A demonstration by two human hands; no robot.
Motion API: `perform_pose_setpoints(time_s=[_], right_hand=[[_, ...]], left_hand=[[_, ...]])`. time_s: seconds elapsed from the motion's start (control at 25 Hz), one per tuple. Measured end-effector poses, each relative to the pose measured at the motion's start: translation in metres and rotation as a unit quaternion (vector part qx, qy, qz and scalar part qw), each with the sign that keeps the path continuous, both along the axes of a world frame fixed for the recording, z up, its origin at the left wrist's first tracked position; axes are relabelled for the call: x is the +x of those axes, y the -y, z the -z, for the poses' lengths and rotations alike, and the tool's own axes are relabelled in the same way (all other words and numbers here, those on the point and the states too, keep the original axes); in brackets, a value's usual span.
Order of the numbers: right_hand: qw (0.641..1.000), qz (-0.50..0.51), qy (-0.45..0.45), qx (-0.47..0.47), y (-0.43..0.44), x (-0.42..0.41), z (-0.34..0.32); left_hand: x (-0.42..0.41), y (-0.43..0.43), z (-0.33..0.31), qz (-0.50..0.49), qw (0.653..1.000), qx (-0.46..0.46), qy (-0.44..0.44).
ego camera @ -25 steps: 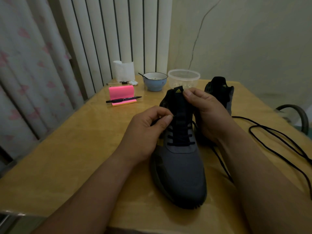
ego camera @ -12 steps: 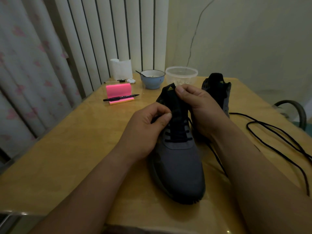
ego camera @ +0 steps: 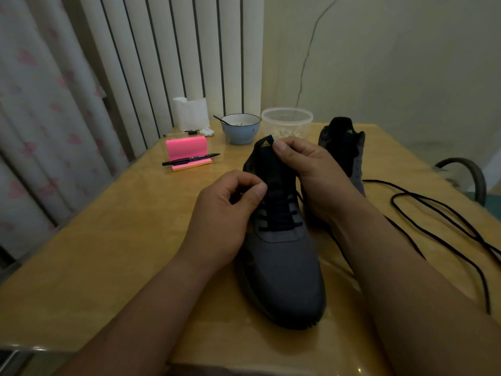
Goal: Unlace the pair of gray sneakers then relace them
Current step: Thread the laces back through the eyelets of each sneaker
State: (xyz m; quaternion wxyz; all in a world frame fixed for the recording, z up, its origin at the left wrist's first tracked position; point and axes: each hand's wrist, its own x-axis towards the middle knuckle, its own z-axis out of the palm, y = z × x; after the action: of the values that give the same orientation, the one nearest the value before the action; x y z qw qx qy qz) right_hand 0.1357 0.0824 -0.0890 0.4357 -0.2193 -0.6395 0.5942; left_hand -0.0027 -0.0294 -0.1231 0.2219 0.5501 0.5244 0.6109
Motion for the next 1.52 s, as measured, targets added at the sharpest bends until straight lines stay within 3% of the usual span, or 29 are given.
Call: perform_pose_setpoints(time_s=[0.28, 0.44, 0.6, 1.24, 1.32, 1.52], right_hand=[[1.0, -0.007, 0.001, 0.008, 0.0, -0.001, 0.001], [1.0, -0.003, -0.004, -0.003, 0.002, -0.003, 0.001], [1.0, -0.002, -0.001, 0.002, 0.004, -0.002, 0.0], [1.0, 0.011, 0.006, 0.013, 0.004, -0.006, 0.002], [1.0, 0.016, 0.004, 0.016, 0.004, -0.008, 0.003], [0.997, 0.046, 0.027, 0.058, 0.007, -0.011, 0.005]], left_hand=[[-0.009, 0.001, -0.002, 0.073, 0.99, -0.079, 0.093], [-0.002, -0.005, -0.002, 0.025, 0.999, -0.038, 0.027], [0.001, -0.005, 0.003, -0.041, 0.999, -0.01, 0.014], [0.006, 0.002, 0.003, -0.055, 0.998, 0.013, -0.029], [0.007, 0.001, 0.001, -0.042, 0.999, -0.002, -0.001], [0.019, -0.003, -0.003, 0.025, 0.977, -0.065, 0.201]])
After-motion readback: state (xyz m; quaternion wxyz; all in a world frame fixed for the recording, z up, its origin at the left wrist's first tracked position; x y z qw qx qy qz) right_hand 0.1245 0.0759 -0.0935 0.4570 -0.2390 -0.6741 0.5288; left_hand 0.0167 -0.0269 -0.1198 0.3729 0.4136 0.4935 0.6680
